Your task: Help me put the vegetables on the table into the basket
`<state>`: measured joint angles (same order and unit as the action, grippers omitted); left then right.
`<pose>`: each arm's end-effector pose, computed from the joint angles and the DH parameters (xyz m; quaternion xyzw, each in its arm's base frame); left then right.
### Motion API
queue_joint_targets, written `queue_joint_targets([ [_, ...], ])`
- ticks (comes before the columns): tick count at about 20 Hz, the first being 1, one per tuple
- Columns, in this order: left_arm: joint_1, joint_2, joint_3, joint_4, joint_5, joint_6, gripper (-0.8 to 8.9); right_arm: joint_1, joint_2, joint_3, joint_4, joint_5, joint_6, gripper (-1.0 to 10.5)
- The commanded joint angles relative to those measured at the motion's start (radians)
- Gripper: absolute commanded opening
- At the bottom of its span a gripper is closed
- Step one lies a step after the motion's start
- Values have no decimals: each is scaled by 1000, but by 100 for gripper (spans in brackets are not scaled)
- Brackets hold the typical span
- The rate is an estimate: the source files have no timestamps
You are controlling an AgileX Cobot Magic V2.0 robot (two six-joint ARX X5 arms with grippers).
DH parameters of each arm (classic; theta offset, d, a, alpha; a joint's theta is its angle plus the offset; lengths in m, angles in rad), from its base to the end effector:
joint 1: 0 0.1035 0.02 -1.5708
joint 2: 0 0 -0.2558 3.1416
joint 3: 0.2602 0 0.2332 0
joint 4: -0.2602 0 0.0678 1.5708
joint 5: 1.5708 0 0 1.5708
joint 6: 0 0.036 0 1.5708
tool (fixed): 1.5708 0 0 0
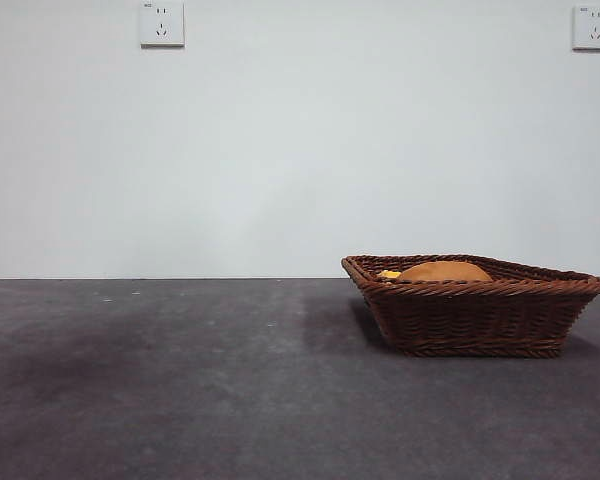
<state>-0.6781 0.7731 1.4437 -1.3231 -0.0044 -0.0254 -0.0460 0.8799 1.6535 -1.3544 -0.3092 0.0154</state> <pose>0.0458 -0.0367 0.4062 0.0959 0.3060 -0.3092 0.8953 0.0621 0.0081 0.4450 0.0579 0.2828 0.1235 0.9494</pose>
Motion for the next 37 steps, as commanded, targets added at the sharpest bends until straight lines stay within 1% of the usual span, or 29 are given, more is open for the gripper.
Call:
queue_joint_targets([
  [1, -3, -1, -5, 4, 3, 1, -4, 1, -69, -5, -26, -107, 7, -11],
  [3, -4, 0, -5, 4, 8, 0, -3, 2, -109, -5, -26, -157, 8, -12],
  [7, -3, 7, -5, 4, 6, 0, -3, 2, -132, -5, -26, -146, 6, -11],
  [10, -3, 28, -4, 4, 5, 0, -3, 2, -113, -5, -26, -34, -26, -11],
  [12, -3, 47, -4, 4, 5, 0, -3, 1, -92, -5, -26, 53, -26, -11],
  [14, -3, 69, -4, 4, 5, 0, -3, 0, -72, -5, -26, 103, -26, -11],
  [16, -3, 94, -4, 4, 5, 0, -3, 0, -49, -5, -26, 127, -26, -11],
  [20, 5, 140, -4, 4, -4, 0, -3, 0, -2, -5, -26, 132, -26, -11],
  [24, 23, 172, -5, 5, -3, 0, -3, 0, 66, -5, -26, 154, -26, -11],
  [26, 40, 174, -5, 4, 15, 0, -3, 0, 110, -5, -26, 153, -26, -11],
  [27, 54, 170, -10, 20, 10, 63, -3, 0, 143, -5, -26, 153, -26, -11],
  [28, 79, 155, -31, 62, 3, 131, -3, 0, 169, -5, -26, 154, -26, -11],
  [29, 118, 117, -89, 158, 4, 174, -3, 0, 204, -5, -25, 154, -26, -11],
  [30, 169, 63, -184, 307, 4, 193, -4, 0, 237, -5, -25, 154, -26, -11],
  [32, 277, -77, -457, 692, 5, 211, -3, 0, 305, -5, -25, 154, -26, -11],
  [34, 375, -218, -758, 1066, 5, 202, -3, 0, 374, -5, -25, 154, -26, -11],
  [35, 416, -286, -896, 1219, 8, 180, -3, 0, 407, -5, -25, 154, -26, -11],
  [36, 451, -350, -1019, 1324, 12, 142, -3, 0, 438, -5, -25, 154, -26, -11],
  [37, 483, -411, -1122, 1386, 12, 83, -3, 0, 467, -5, -24, 154, -26, -11],
])
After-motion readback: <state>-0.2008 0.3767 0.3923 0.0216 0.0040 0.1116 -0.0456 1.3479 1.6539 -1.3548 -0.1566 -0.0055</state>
